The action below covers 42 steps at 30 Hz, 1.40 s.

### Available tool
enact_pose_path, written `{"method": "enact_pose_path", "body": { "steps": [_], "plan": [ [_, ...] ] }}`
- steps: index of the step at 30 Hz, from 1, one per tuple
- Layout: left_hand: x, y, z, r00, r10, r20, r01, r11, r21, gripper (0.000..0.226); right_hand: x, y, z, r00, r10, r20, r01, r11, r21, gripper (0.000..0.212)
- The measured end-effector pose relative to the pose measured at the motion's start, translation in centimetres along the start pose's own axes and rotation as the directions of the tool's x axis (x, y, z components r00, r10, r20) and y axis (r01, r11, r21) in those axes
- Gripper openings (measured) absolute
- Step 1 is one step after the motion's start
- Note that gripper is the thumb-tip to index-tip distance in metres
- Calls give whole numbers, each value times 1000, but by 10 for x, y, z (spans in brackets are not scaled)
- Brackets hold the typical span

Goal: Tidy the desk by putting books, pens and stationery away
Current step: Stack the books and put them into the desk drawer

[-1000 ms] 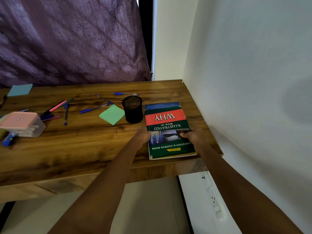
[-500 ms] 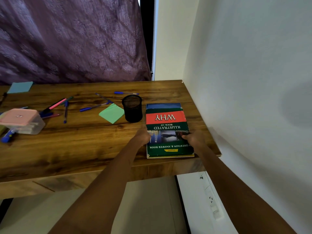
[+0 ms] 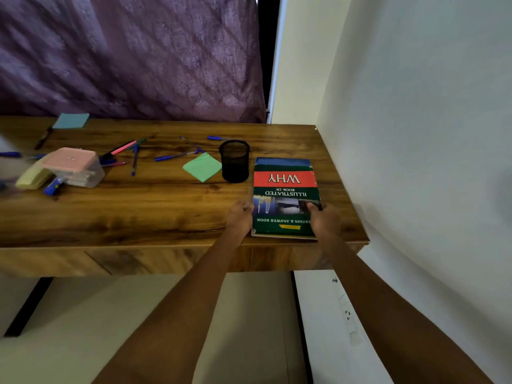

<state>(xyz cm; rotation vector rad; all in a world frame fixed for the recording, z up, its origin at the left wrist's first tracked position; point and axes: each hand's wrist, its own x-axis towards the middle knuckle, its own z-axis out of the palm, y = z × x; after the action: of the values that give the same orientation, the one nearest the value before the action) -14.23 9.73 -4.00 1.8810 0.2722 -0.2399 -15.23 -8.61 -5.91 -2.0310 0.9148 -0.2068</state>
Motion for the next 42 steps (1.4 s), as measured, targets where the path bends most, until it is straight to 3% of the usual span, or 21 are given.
{"method": "enact_pose_path", "body": {
  "steps": [2,5,7,10,15,18,21,23,29,33,42],
  "plan": [
    [-11,-13,-5,994,-8,-106,-5,993,-120,30,-19,2,-2,987,-11,-160,30,992,119,36],
    [-30,-31,-13,973,-137,-184,43,897,-441,21,-61,5,-8,953,81,-290,75,870,487,27],
    [-45,-43,-19,949,-233,-212,59,793,-607,25,-87,7,-10,952,162,-261,47,761,647,25],
    [-62,-63,-23,885,-401,-237,130,702,-701,33,-115,15,0,944,329,-21,-154,497,854,27],
    [-68,-106,-18,778,-621,-97,342,547,-764,37,-152,48,38,809,387,442,-570,331,752,42],
    [-68,-122,-17,814,-578,54,379,459,-804,54,-157,63,61,752,311,580,-652,225,724,64],
    [-64,-129,-16,883,-446,146,315,334,-888,66,-152,76,82,762,245,599,-643,172,746,84],
    [-56,-138,-15,903,-399,157,288,293,-912,69,-144,80,94,782,175,598,-622,153,768,86],
    [-33,-165,-5,876,-448,177,291,200,-936,79,-123,98,124,782,219,584,-616,129,777,97],
    [-11,-179,4,877,-438,199,229,16,-973,87,-105,104,139,791,208,575,-588,-1,809,93],
    [-10,-187,1,879,-432,201,244,46,-969,84,-105,110,146,809,164,565,-563,-59,824,92]
  ]
}}
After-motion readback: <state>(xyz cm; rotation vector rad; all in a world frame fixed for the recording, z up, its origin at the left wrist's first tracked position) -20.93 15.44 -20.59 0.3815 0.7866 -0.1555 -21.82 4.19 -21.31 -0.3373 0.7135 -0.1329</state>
